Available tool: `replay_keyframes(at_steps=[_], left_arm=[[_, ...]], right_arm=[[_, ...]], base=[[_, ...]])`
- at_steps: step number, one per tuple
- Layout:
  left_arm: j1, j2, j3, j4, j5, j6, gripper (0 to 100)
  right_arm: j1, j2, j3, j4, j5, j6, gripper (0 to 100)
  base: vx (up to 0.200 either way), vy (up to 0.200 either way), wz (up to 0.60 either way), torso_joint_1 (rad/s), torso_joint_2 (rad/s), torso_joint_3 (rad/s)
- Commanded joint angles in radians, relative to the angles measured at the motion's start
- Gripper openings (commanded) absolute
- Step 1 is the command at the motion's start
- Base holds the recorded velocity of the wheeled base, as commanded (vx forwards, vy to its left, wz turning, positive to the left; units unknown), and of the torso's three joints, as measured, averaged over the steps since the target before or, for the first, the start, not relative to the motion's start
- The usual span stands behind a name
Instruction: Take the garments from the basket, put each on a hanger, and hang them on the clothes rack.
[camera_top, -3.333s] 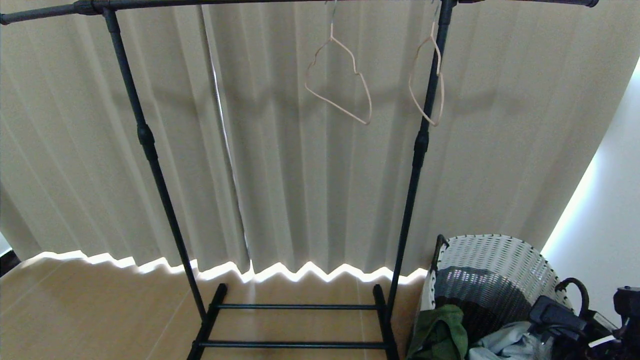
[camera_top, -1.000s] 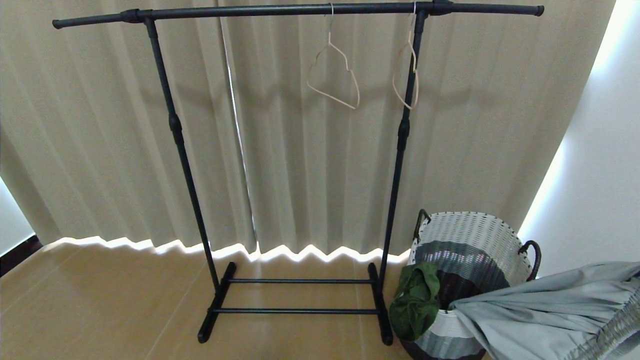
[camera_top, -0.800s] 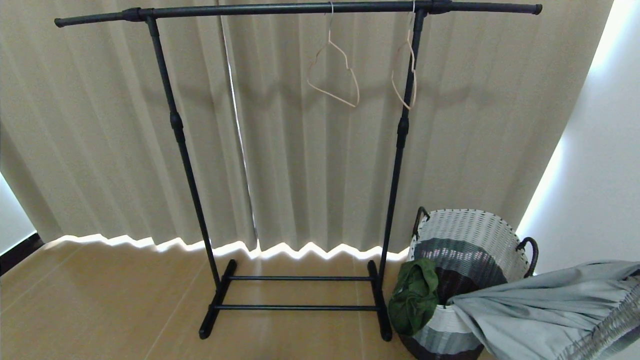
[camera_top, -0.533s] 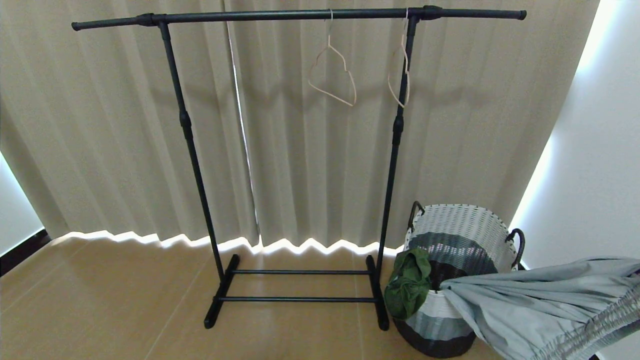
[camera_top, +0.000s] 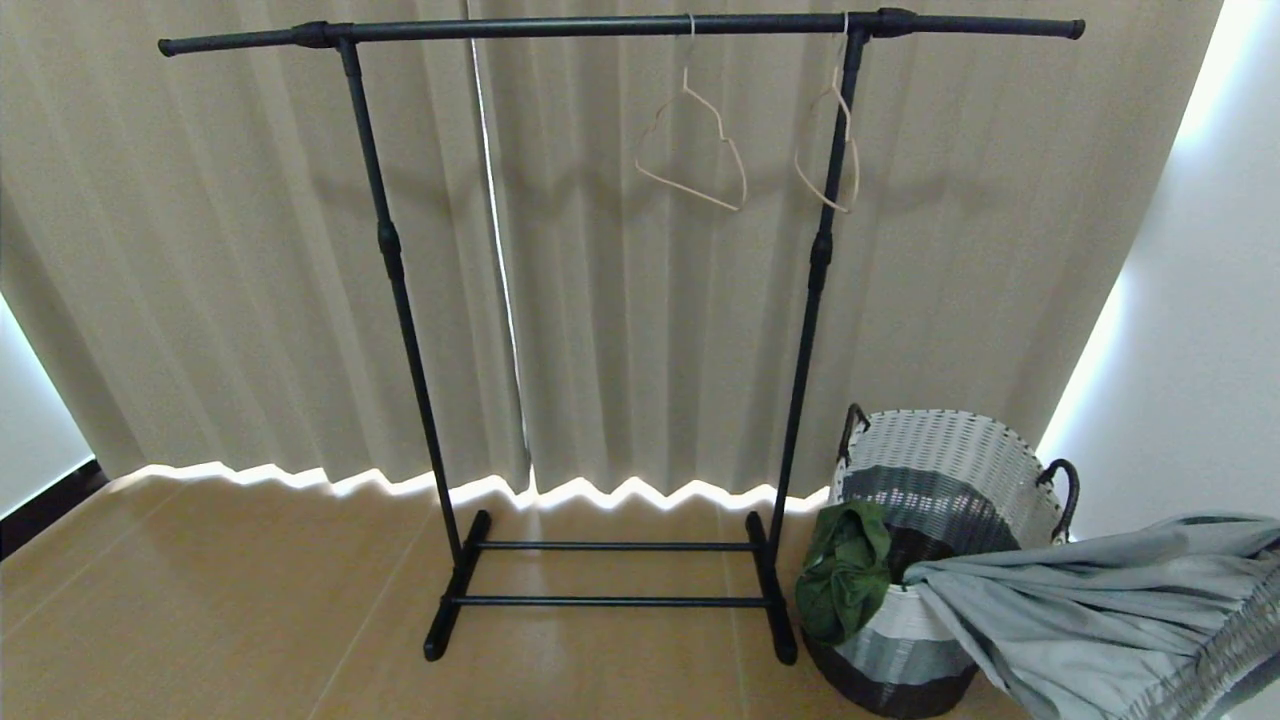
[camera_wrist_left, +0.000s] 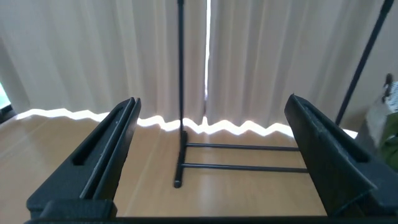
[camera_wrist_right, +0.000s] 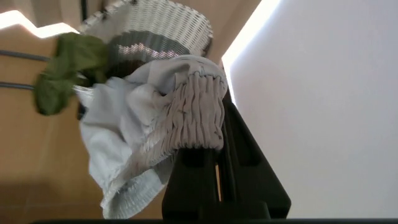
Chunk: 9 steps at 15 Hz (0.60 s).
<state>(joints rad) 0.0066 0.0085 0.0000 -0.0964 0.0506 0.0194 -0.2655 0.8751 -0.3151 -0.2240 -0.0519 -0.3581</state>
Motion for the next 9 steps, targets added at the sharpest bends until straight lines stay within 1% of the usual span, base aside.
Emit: replay_keyframes(at_steps=[1, 4, 9], left_arm=[[0.001, 0.001, 0.000, 0.000, 0.000, 0.001, 100], [0.001, 0.001, 0.000, 0.000, -0.003, 0.002, 100], [0.001, 0.002, 0.000, 0.000, -0.003, 0.010, 100]], right_arm=[[0.000, 0.002, -0.001, 0.000, 0.000, -0.001, 0], [0.000, 0.002, -0.002, 0.000, 0.000, -0.004, 0], [0.002, 0.015, -0.024, 0.002, 0.004, -0.053, 0]], base=[[0.000, 0.200, 0.00, 0.002, 0.00, 0.007], [0.000, 0.000, 0.00, 0.000, 0.00, 0.000], [0.000, 0.000, 0.00, 0.000, 0.00, 0.000]])
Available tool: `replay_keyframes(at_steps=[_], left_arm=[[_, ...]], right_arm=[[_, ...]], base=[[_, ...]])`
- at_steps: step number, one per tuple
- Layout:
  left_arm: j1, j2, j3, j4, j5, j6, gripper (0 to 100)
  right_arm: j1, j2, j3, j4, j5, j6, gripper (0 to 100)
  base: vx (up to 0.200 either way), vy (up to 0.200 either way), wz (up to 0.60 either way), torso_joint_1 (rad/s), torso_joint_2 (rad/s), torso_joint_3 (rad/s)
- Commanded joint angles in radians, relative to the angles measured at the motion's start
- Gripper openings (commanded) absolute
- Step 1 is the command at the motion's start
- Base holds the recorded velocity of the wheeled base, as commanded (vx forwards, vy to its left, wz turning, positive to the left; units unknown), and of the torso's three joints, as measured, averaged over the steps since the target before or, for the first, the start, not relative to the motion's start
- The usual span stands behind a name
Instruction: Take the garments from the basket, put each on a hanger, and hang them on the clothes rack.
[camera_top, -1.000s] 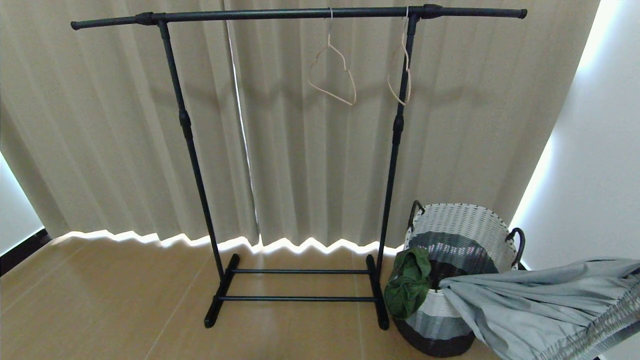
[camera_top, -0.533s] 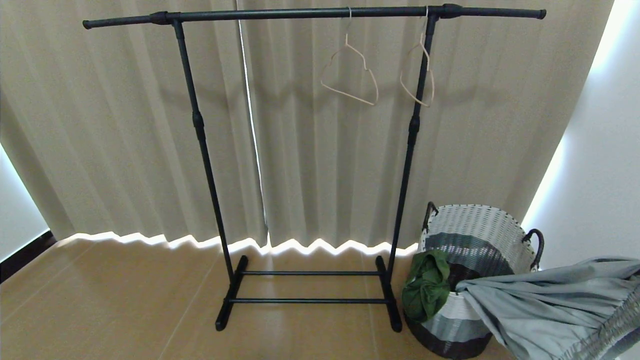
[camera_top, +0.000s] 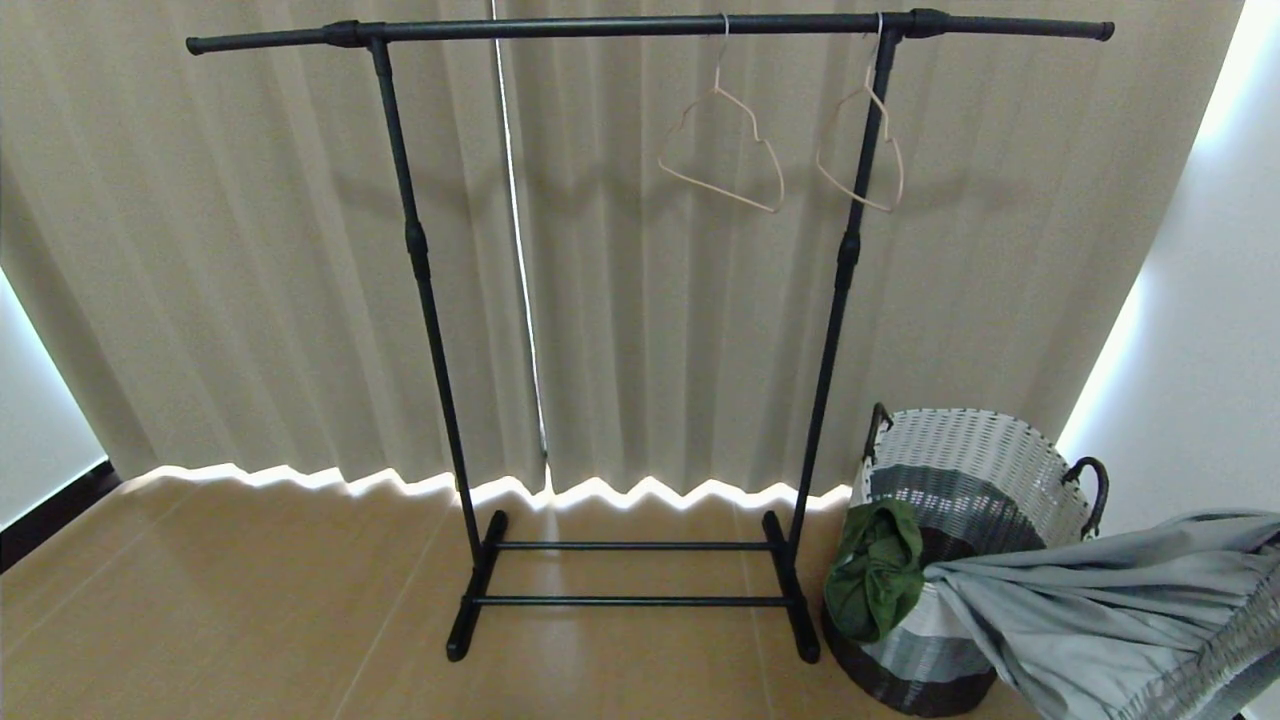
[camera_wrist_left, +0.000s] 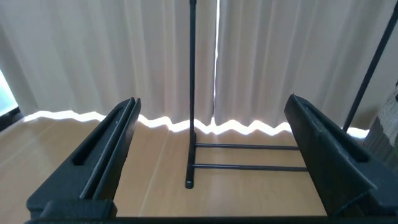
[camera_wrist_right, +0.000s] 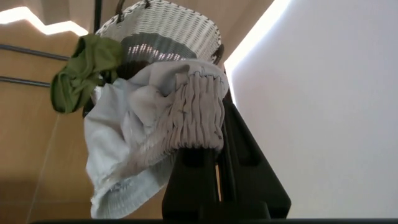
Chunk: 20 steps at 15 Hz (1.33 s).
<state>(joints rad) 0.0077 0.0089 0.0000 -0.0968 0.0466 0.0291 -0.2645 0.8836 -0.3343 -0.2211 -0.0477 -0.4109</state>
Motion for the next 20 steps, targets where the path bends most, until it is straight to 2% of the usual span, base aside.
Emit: replay_keyframes(at_steps=[1, 3, 4, 6, 7, 8, 10, 11, 14, 16, 18, 20], left_arm=[[0.000, 0.002, 0.000, 0.000, -0.002, 0.008, 100], [0.000, -0.001, 0.000, 0.000, -0.033, 0.025, 100], [0.000, -0.001, 0.000, -0.014, -0.091, 0.021, 100], [0.000, 0.000, 0.000, -0.024, -0.223, 0.021, 100], [0.000, 0.002, -0.040, -0.021, -0.326, 0.021, 100], [0.002, 0.013, -0.081, -0.020, -0.396, 0.021, 100], [0.002, 0.085, -0.129, -0.020, -0.465, 0.023, 100], [0.002, 0.166, -0.167, -0.023, -0.513, 0.023, 100], [-0.003, 0.373, -0.261, -0.026, -0.600, 0.025, 100], [-0.017, 0.514, -0.325, -0.026, -0.616, 0.025, 100], [-0.043, 0.651, -0.405, -0.026, -0.614, 0.025, 100], [-0.084, 0.763, -0.495, -0.026, -0.610, 0.025, 100]], right_arm=[[0.016, 0.009, -0.022, 0.019, 0.000, -0.005, 0], [0.048, 0.003, -0.058, 0.080, 0.000, -0.005, 0], [0.082, -0.009, -0.117, 0.192, 0.008, -0.005, 0], [0.140, -0.040, -0.198, 0.341, 0.012, -0.003, 0], [0.177, -0.057, -0.259, 0.447, 0.012, -0.005, 0], [0.215, -0.069, -0.324, 0.551, 0.012, -0.005, 0], [0.275, -0.080, -0.404, 0.687, 0.012, -0.003, 0], [0.329, -0.081, -0.471, 0.795, 0.014, -0.003, 0], [0.381, -0.063, -0.516, 0.844, 0.020, 0.001, 0], [0.398, -0.035, -0.534, 0.842, 0.042, 0.012, 0], [0.427, -0.009, -0.588, 0.844, 0.078, 0.060, 0], [0.513, 0.029, -0.644, 0.845, 0.091, 0.136, 0]], base=[[0.000, 0.000, 0.00, 0.000, 0.00, 0.000], [0.000, 0.000, 0.00, 0.000, 0.00, 0.000], [0.000, 0.000, 0.00, 0.000, 0.00, 0.000], [0.000, 0.000, 0.00, 0.000, 0.00, 0.000], [0.000, 0.000, 0.00, 0.000, 0.00, 0.000], [0.000, 0.000, 0.00, 0.000, 0.00, 0.000], [0.000, 0.000, 0.00, 0.000, 0.00, 0.000], [0.000, 0.000, 0.00, 0.000, 0.00, 0.000], [0.000, 0.000, 0.00, 0.000, 0.00, 0.000], [0.000, 0.000, 0.00, 0.000, 0.00, 0.000], [0.000, 0.000, 0.00, 0.000, 0.00, 0.000], [0.000, 0.000, 0.00, 0.000, 0.00, 0.000]])
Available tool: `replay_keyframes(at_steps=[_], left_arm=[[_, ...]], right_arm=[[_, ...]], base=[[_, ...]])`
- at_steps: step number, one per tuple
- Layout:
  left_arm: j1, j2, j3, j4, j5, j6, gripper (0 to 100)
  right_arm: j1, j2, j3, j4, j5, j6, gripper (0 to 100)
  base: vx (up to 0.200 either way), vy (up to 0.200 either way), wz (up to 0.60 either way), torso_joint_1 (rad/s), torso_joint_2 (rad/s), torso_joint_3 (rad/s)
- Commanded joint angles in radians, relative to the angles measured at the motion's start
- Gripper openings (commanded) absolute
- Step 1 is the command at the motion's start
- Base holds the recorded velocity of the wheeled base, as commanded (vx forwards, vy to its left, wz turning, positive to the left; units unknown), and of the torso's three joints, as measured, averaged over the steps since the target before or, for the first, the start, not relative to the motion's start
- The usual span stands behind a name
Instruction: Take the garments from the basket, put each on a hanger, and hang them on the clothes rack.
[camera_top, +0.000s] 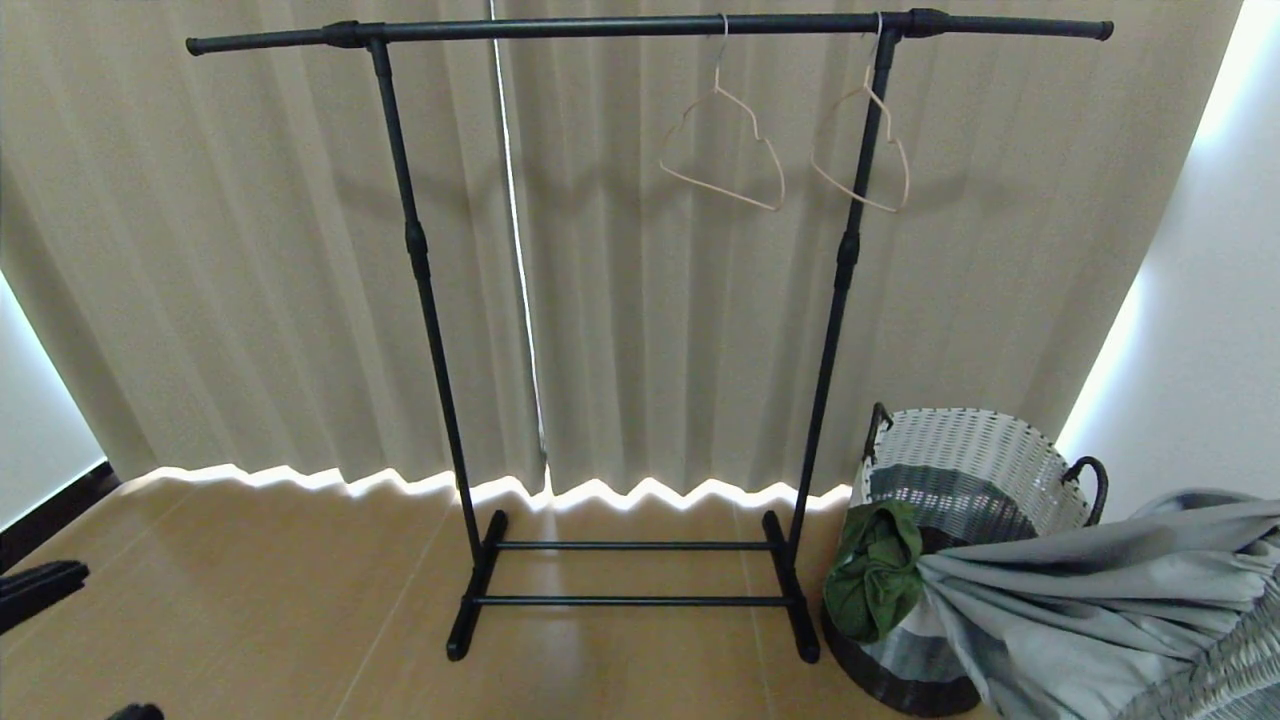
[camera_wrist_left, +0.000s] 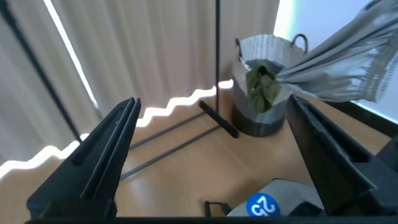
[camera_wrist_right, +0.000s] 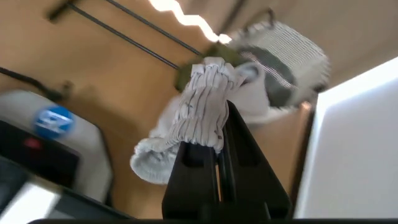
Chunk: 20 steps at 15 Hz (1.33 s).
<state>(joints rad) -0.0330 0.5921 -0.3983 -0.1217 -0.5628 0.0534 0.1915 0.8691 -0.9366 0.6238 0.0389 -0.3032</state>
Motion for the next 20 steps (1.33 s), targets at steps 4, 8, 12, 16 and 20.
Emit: replay_keyframes(at_steps=[4, 8, 12, 16, 20], left_arm=[[-0.257, 0.388, -0.191, -0.046, 0.130, -0.003, 100], [-0.622, 0.604, -0.200, -0.179, 0.376, -0.041, 100], [-0.944, 0.816, -0.232, -0.335, 0.549, -0.159, 100], [-1.111, 1.000, -0.356, -0.374, 0.610, -0.285, 100], [-1.131, 1.192, -0.504, -0.411, 0.636, -0.340, 100]], right_arm=[[0.151, 0.110, -0.113, -0.009, 0.004, 0.141, 0], [0.218, 0.209, -0.140, -0.179, 0.001, 0.257, 0], [0.273, 0.249, -0.140, -0.339, 0.002, 0.319, 0], [0.330, 0.274, -0.142, -0.431, 0.001, 0.340, 0], [0.384, 0.260, -0.142, -0.454, -0.001, 0.357, 0]], base=[[0.000, 0.000, 0.00, 0.000, 0.00, 0.000], [0.000, 0.000, 0.00, 0.000, 0.00, 0.000], [0.000, 0.000, 0.00, 0.000, 0.00, 0.000], [0.000, 0.000, 0.00, 0.000, 0.00, 0.000], [0.000, 0.000, 0.00, 0.000, 0.00, 0.000]])
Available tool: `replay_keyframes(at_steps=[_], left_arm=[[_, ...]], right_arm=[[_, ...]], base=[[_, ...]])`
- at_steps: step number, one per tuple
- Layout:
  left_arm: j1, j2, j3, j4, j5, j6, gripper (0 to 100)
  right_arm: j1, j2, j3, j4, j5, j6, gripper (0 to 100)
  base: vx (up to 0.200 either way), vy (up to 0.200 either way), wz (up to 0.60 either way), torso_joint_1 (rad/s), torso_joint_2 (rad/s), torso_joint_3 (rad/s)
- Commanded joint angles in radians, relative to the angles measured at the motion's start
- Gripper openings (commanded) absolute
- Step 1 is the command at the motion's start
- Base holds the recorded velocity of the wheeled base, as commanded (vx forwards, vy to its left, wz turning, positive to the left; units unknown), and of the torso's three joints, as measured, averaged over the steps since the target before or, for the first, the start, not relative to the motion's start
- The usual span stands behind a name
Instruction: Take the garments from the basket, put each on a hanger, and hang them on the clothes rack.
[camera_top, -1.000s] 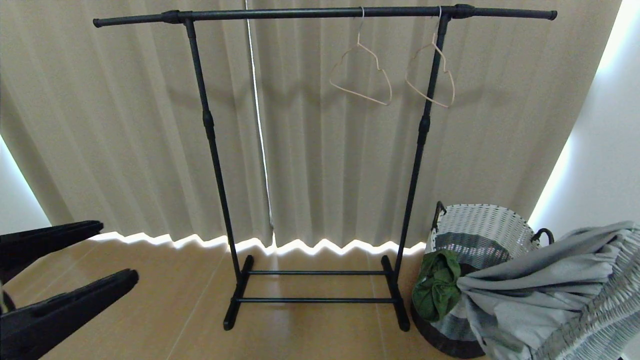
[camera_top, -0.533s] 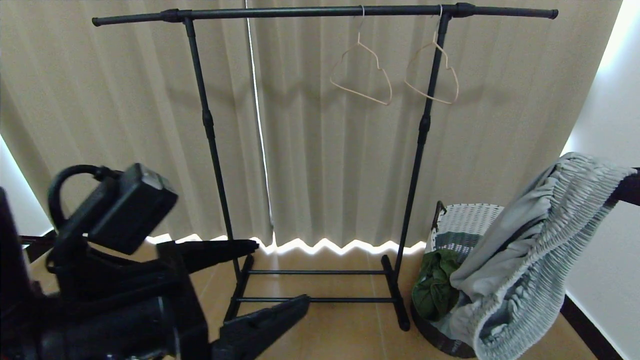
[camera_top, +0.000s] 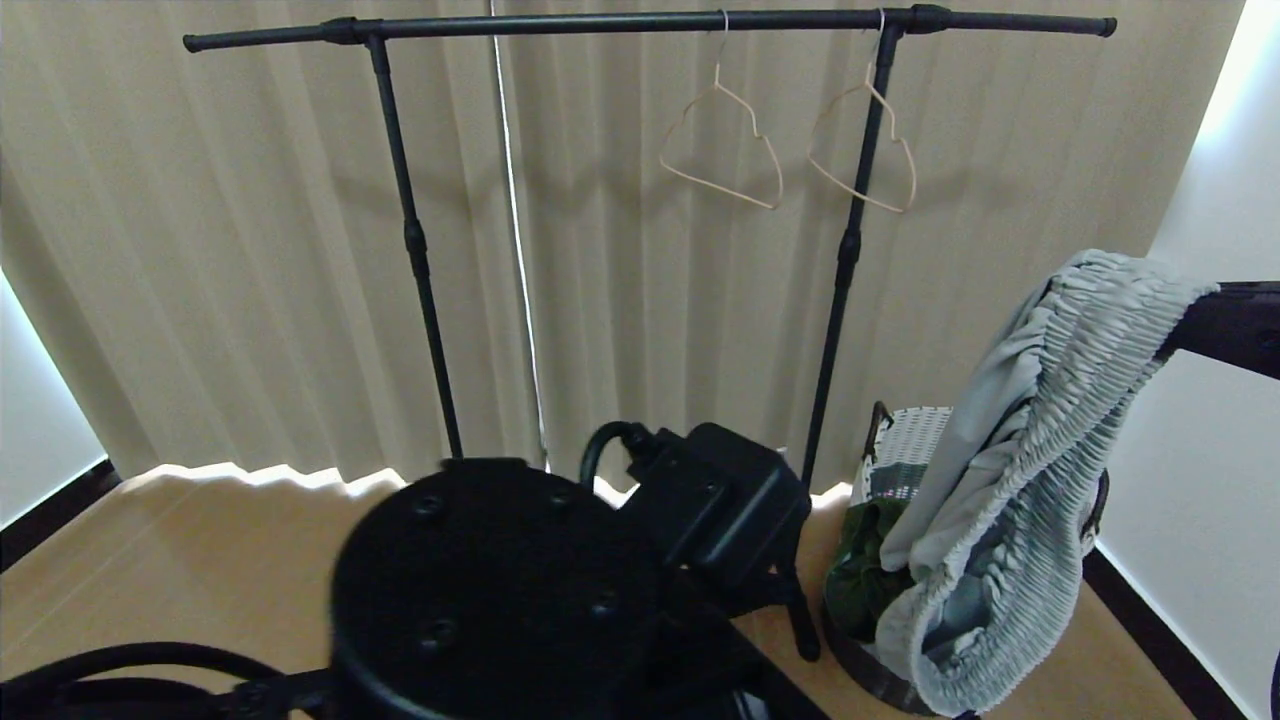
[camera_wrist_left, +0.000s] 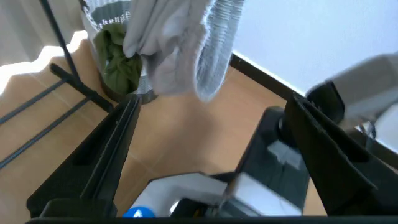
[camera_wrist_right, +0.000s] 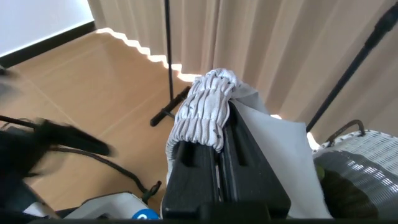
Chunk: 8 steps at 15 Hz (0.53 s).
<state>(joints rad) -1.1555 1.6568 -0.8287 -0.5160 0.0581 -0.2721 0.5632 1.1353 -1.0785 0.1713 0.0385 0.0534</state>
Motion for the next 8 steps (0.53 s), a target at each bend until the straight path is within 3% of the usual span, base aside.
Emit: replay_keyframes(at_steps=[1, 2, 5, 8], left_arm=[[-0.007, 0.169, -0.105, -0.019, 0.046, -0.019, 100], [-0.001, 0.227, -0.153, -0.019, 0.098, -0.022, 100], [0.031, 0.322, -0.225, -0.021, 0.129, -0.079, 100], [0.040, 0.351, -0.214, -0.019, 0.160, -0.102, 100]], right_arm=[[0.012, -0.008, 0.000, -0.001, 0.000, 0.000, 0], [0.012, -0.016, 0.000, -0.001, 0.001, 0.000, 0], [0.014, -0.035, 0.002, -0.001, 0.001, 0.000, 0], [0.014, -0.048, 0.003, 0.001, 0.001, 0.000, 0]], base=[[0.000, 0.000, 0.00, 0.000, 0.00, 0.000], [0.000, 0.000, 0.00, 0.000, 0.00, 0.000], [0.000, 0.000, 0.00, 0.000, 0.00, 0.000], [0.000, 0.000, 0.00, 0.000, 0.00, 0.000]])
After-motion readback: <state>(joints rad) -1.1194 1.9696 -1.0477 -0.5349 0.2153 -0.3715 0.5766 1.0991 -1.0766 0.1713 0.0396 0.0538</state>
